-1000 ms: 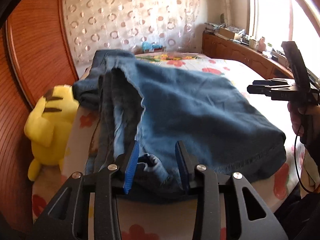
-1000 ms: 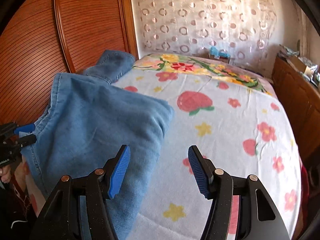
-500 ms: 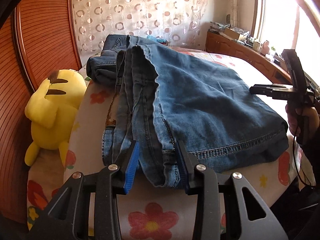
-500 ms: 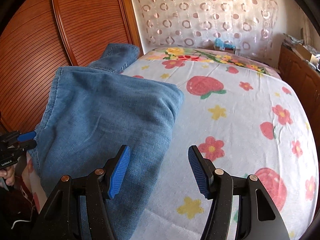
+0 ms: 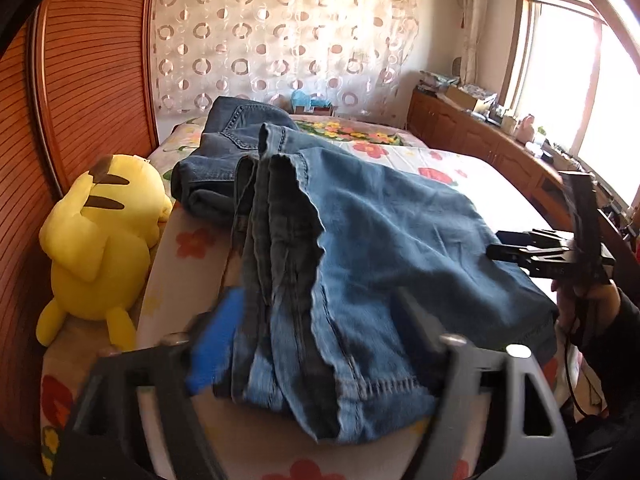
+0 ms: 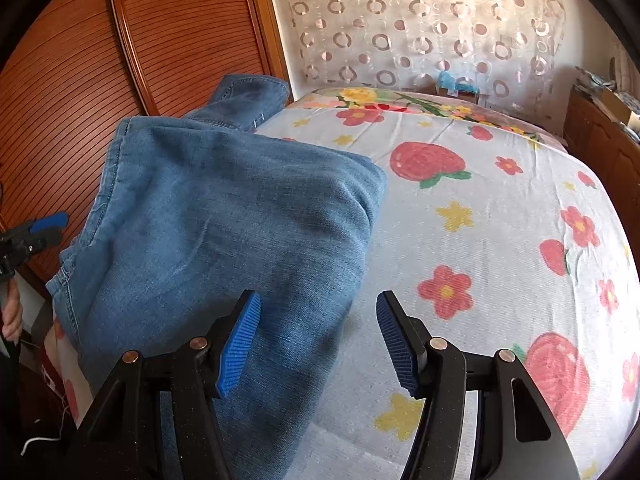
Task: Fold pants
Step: 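Open the right tool and move both tools back from the folded jeans, then close the left tool on the jeans leg edge and lift it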
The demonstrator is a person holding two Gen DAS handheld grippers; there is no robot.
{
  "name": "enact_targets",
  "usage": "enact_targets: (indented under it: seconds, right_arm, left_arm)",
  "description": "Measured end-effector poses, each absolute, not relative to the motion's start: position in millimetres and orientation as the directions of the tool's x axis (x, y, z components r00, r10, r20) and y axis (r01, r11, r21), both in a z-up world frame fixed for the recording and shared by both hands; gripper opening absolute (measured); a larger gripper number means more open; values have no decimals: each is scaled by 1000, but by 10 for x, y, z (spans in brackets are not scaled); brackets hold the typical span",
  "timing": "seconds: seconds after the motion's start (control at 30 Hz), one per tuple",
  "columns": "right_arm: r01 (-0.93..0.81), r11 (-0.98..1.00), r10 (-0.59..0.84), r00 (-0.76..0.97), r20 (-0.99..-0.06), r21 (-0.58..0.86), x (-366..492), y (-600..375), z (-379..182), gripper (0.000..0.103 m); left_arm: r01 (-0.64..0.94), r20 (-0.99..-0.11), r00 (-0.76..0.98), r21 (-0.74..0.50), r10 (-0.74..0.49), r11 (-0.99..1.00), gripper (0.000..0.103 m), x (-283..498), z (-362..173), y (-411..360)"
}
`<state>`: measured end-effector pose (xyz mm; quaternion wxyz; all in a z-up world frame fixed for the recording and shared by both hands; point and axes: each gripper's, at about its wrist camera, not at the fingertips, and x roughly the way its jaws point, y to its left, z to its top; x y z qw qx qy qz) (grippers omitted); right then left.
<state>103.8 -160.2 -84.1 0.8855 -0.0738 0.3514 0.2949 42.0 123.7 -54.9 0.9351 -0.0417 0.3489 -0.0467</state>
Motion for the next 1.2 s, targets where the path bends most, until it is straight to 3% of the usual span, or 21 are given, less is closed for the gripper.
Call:
enact_targets:
  seconds: [0.43,0.7,0.87,0.93,1.0,1.07,1.2]
  right_arm:
    - [-577,815,448,571,-688,53,1126,-1473,-836,63]
    - [-565,818,465,537,-704,109,1316,-1455,-833,63]
    - [-583,807,470,529,-707,100,1273,-1370,-856,63]
    - [-599,795,479,521,-707,97,1244,-1341,-860,51]
    - [-604,791,482,516,-708,97,1229,-1320,-864,27]
    - [-608,789,481,525,-702,87,1211,-1319,-844,11]
    - [-626,775,526,555,-645,94,1084,-1394,-688,9]
  left_arm:
    - [36,-703,704,-105,-100,994,78,995,-691,1478]
    - [44,-718,681,-156,-144,987,60,1122,-814,1610]
    - [45,-728,669,-161,-150,986,54,1152,-900,1641]
    - [79,-718,665,-205,-205,976,33,1143,-905,1635]
    - [84,-714,669,-199,-204,976,21,1120,-879,1595]
    - [100,-703,681,-188,-205,977,16,1076,-839,1528]
    - [98,-683,702,-190,-204,977,13,1007,-745,1526]
